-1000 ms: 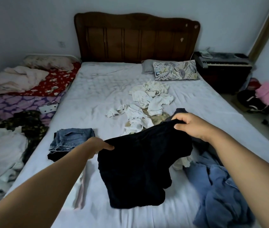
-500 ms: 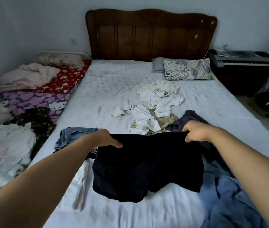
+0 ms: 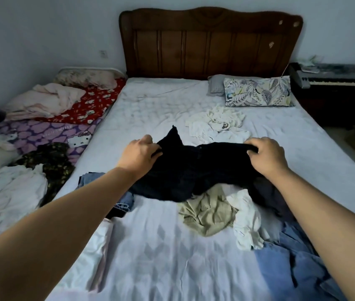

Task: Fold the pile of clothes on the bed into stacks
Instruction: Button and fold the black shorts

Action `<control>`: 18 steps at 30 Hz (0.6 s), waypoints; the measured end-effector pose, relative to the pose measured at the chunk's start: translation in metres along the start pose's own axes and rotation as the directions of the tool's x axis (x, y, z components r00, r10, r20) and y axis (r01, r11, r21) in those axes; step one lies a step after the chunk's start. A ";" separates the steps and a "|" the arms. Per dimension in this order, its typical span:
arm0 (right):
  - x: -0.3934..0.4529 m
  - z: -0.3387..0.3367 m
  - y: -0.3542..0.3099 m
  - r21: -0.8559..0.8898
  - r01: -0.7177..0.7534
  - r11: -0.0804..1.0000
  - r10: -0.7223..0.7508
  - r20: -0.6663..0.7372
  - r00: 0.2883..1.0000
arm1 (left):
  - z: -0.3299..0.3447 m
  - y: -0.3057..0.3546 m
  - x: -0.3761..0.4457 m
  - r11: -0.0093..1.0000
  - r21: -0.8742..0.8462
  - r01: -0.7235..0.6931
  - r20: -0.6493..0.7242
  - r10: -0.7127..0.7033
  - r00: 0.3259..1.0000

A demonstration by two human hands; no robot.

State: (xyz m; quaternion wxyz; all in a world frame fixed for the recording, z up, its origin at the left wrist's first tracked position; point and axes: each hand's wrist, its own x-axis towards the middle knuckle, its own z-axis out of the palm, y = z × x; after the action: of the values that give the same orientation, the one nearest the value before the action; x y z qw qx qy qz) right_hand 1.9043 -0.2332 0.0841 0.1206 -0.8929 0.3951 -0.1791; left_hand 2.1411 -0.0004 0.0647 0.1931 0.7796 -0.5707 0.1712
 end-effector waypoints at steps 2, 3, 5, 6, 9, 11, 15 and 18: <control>-0.013 0.010 0.008 -0.014 0.022 1.000 -0.022 0.041 0.999 | 0.016 -0.004 -0.015 0.999 -0.036 0.002 0.043 -0.001 0.999; -0.022 0.018 0.013 -0.018 0.037 0.999 -0.036 0.069 0.997 | 0.024 -0.004 -0.025 0.998 -0.062 0.029 0.072 -0.024 0.997; -0.044 0.037 0.021 -0.041 0.046 0.998 -0.038 0.168 0.985 | 0.037 0.001 -0.047 0.991 -0.051 0.122 0.262 -0.105 0.959; -0.056 0.048 0.024 -0.080 0.051 0.995 -0.031 0.236 0.971 | 0.046 0.004 -0.060 0.990 0.008 0.140 0.382 -0.132 0.914; -0.099 0.086 0.035 -0.247 0.129 0.960 -0.015 0.418 0.908 | 0.069 0.018 -0.106 0.987 0.152 0.050 0.632 -0.136 0.763; -0.133 0.110 0.043 -0.287 0.165 0.944 0.008 0.516 0.856 | 0.085 0.029 -0.142 0.982 0.184 -0.031 0.743 -0.119 0.658; -0.199 0.148 0.064 -0.193 0.135 0.972 0.036 0.686 0.726 | 0.105 0.046 -0.209 0.988 0.118 -0.097 0.857 -0.052 0.513; -0.235 0.158 0.071 -0.147 0.073 0.986 0.062 0.746 0.663 | 0.108 0.055 -0.243 0.997 0.058 -0.044 0.872 -0.029 0.488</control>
State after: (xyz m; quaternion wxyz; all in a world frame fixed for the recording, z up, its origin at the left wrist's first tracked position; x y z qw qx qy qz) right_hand 1.7760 -0.0924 -0.1377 0.1977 -0.8956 0.3214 0.2357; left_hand 2.0234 0.1314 -0.1421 -0.1514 0.7628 -0.5868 -0.2254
